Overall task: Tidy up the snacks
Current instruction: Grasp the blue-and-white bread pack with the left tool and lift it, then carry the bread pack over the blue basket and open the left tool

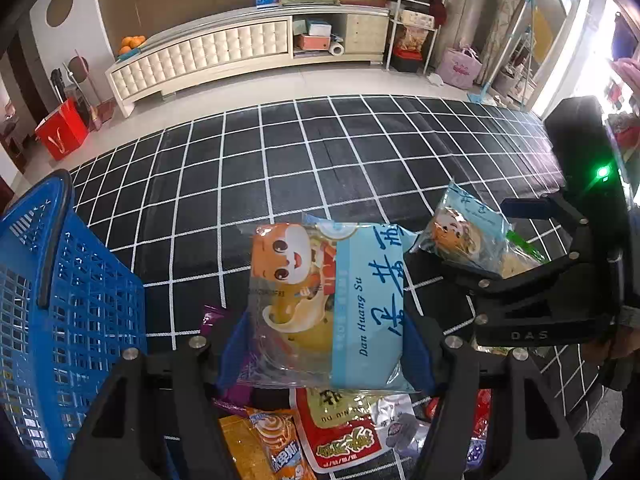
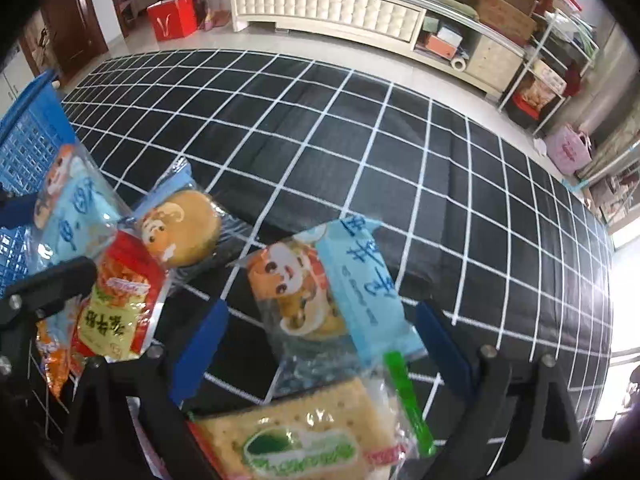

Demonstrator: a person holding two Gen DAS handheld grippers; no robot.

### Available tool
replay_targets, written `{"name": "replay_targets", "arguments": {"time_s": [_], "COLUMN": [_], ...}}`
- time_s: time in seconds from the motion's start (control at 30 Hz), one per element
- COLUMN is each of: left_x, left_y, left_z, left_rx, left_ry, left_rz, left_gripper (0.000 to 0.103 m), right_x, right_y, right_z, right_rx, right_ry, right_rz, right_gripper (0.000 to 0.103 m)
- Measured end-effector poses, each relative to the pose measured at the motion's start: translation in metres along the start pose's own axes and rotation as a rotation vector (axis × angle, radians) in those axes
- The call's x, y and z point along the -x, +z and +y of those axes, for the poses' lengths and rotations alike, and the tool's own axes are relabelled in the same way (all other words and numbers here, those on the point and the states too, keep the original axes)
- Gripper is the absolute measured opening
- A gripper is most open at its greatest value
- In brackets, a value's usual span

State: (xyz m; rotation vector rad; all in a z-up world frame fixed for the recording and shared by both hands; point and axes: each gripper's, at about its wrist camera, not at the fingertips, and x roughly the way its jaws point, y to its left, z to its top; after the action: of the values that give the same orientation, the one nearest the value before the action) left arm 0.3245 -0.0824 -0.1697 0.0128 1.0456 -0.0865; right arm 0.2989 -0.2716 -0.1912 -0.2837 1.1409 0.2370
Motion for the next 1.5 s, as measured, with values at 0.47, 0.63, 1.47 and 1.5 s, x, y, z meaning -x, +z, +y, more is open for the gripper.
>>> {"name": "replay_targets", "arguments": {"time_s": [0.47, 0.63, 1.47, 1.5], "left_x": [0.034, 0.08, 0.255, 0.256], "left_y": [-0.004, -0.008, -0.074, -0.076], "left_z": [0.011, 0.014, 0.116, 0.123], "left_rx": [0.063, 0.064, 0.065, 0.065], "left_ry": [-0.022, -0.031, 0.101, 0.107], "left_rz": [-0.031, -0.074, -0.216, -0.213], "left_gripper": [0.065, 0.064, 0.065, 0.065], "right_x": [0.041, 0.11, 0.231, 0.231], "right_y": [0.005, 0.003, 0.01, 0.012], "right_z": [0.004, 0.02, 0.164, 0.171], "right_rx": [-0.041, -0.043, 0.022, 0.025], "right_ry": [0.043, 0.044, 0.184, 0.187], "right_rz": [-0.073, -0.178, -0.341, -0.341], "right_gripper": [0.071, 0.071, 0.072, 0.072]}}
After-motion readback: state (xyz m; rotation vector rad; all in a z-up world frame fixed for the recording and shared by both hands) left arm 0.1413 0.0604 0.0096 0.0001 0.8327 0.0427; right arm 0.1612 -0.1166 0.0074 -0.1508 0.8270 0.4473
